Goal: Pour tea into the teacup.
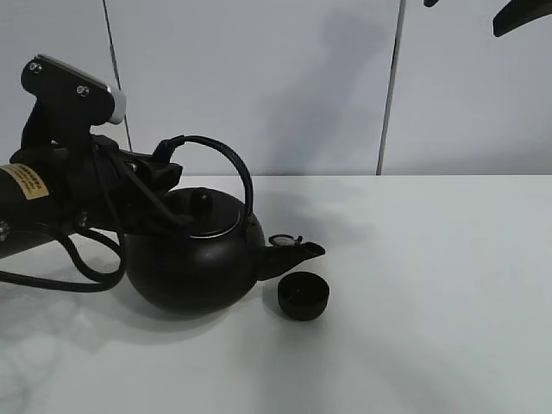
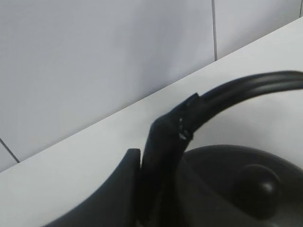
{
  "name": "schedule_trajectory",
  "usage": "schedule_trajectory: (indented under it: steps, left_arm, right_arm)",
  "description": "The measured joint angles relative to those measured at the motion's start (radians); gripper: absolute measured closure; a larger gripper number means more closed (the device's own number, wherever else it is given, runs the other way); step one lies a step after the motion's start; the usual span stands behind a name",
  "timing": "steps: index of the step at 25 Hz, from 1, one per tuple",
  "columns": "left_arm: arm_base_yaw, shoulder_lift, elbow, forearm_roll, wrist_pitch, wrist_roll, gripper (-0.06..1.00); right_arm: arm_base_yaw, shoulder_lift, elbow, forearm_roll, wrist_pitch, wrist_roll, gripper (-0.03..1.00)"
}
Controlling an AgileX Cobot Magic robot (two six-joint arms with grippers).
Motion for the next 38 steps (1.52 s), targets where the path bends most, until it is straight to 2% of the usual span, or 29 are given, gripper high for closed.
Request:
schedule_trajectory:
  steps: [27,38]
  left_arm:
    - [0.020,0.000,0.000,-0.028,0.000,0.102,0.83]
    - [0.020,0.000,0.000,-0.028,0.000,0.195,0.83]
  right_arm:
    - [0.000,0.000,0.000,0.000,0.006,0.000,0.43]
    - [0.000,0.000,0.000,0.000,0.006,0.000,0.43]
